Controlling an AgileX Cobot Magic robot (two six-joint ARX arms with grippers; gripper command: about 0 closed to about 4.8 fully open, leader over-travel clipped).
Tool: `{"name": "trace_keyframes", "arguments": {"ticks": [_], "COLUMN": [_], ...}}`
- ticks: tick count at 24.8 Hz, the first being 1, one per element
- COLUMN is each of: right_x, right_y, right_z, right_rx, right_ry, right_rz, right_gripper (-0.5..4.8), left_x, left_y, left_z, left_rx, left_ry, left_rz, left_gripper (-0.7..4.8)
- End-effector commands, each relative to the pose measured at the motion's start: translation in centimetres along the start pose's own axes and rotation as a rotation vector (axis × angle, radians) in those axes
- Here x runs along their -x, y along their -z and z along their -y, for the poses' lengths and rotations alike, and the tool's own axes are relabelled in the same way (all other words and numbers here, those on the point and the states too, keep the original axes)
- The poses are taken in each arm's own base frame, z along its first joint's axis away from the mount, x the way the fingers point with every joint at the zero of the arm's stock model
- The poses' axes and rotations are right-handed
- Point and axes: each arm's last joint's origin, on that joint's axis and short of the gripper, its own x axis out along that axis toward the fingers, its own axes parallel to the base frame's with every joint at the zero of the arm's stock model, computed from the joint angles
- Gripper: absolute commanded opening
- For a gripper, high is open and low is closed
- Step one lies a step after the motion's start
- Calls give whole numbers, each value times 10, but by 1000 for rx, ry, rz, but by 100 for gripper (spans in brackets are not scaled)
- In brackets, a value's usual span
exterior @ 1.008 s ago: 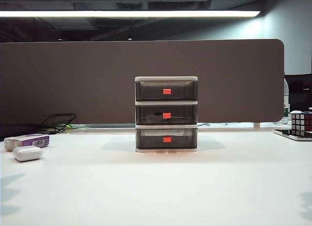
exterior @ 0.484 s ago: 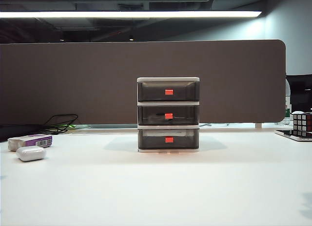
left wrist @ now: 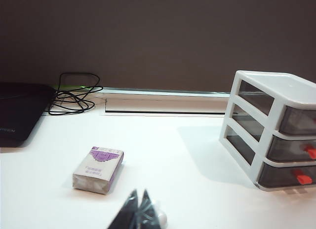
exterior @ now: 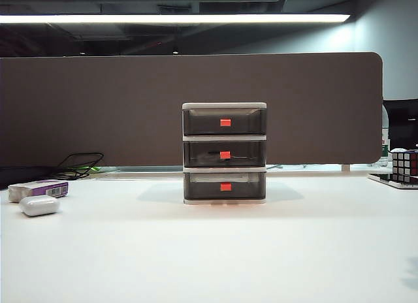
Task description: Open the second layer of the drawer on the table, pick up the transparent tape on the table and put it in, and finally close the drawer.
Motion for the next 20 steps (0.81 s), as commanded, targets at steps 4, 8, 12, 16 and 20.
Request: {"name": "trace_keyframes", "arguments": {"ticks": [4,8,12,16,20], "right_x": [0,0,0,0,0], "right_y": [2,2,2,2,2], "right_z": [0,0,0,0,0], "right_rx": [-3,-3,-3,-3,-3], "right_ry": [2,3,3,3,3], "right_rz": [-2,-8,-7,-7,-7], "right_gripper": [-5,-5,-5,-5,-5], "left_x": [0,0,0,0,0], "left_y": [-2,-2,-2,-2,-2], "left_z": [0,0,0,0,0], "left_rx": [-1,-1,-1,-1,-1], "left_ry": [3,3,2,3,2], "left_rz": [14,14,14,14,14], "left_gripper": [-5,-5,-5,-5,-5]}}
